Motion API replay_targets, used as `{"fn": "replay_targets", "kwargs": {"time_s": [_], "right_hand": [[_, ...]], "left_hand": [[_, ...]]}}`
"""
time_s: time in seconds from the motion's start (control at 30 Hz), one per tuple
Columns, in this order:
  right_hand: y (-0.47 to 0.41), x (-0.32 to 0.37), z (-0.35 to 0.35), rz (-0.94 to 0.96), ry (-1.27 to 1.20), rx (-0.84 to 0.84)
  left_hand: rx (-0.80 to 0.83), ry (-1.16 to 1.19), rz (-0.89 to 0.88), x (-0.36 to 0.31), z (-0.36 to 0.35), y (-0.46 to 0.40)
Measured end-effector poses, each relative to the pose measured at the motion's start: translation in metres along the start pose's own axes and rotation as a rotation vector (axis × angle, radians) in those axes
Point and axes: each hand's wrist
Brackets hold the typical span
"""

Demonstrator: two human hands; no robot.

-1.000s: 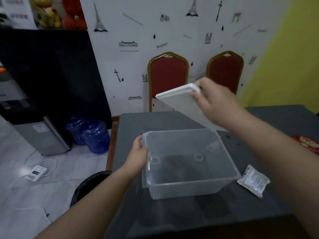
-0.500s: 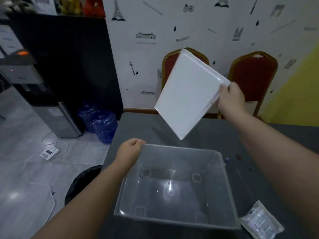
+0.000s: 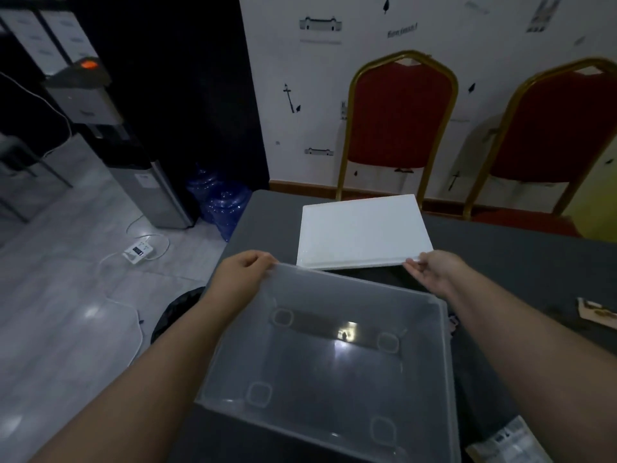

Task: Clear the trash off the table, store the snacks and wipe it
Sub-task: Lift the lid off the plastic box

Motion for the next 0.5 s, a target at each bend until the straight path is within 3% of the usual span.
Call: {"fn": "replay_targets", "kwargs": {"time_s": [0.5], "right_hand": [[0.019, -0.012, 0.005, 0.024, 0.26, -0.028]], "left_hand": [[0.008, 0.031, -0.022, 0.001, 0.002, 0.001]]}}
Point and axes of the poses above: each hand's wrist, its own y-axis away from the middle knuckle, its own z-axis out of the back of the hand, x = y × z, and after that the axes turned 7 degrees about -z, right-handed
